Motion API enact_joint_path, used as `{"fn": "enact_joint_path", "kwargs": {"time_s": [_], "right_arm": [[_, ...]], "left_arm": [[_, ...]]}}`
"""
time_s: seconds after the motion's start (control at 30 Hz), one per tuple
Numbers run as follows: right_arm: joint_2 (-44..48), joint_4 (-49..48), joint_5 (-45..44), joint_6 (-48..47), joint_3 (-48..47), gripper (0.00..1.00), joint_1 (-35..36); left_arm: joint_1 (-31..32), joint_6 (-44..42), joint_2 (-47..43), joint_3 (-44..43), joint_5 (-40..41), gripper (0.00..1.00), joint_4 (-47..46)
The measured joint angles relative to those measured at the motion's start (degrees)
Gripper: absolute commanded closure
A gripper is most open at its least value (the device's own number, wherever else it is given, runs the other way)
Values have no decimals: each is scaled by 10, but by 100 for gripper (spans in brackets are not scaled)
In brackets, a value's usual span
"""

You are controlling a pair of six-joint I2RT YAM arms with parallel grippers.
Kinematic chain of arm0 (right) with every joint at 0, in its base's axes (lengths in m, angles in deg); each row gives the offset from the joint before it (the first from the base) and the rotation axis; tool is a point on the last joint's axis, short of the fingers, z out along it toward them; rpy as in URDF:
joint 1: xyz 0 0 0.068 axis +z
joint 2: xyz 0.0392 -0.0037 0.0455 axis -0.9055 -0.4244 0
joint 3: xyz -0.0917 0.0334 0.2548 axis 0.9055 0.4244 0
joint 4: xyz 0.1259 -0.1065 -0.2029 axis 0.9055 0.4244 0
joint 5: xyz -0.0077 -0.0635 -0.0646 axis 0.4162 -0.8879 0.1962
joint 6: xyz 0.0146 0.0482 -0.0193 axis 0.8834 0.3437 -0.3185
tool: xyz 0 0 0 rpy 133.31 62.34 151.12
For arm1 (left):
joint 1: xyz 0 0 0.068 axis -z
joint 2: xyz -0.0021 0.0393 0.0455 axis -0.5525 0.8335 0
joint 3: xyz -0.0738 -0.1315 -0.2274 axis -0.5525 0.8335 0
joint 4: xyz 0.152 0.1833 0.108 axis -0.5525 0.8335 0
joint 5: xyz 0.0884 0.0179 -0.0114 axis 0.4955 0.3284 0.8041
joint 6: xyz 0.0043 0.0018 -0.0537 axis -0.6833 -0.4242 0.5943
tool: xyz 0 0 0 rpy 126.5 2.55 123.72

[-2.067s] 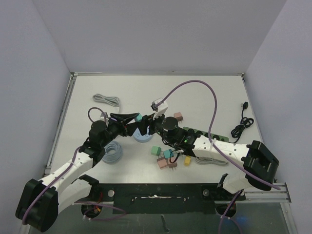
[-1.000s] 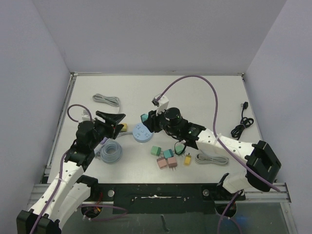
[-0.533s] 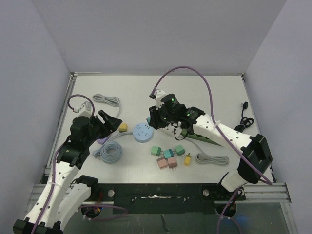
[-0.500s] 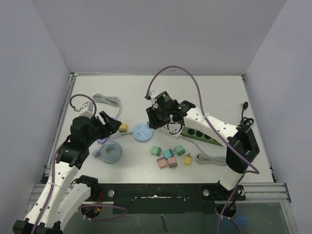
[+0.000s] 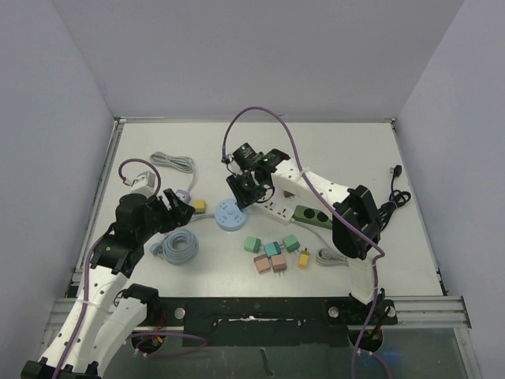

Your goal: Insert the plug

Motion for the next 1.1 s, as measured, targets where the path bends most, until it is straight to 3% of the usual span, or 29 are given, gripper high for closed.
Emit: {"fn": "enact_joint_path", "kwargs": {"time_s": [0.7, 1.1], "right_arm": [[-92, 94, 16, -14, -108, 100, 14], [-92, 91, -11, 9, -106, 100, 8]], "left_arm": [[1, 2, 7, 23, -1, 34, -10], [1, 92, 41, 97, 10, 37, -87]]}}
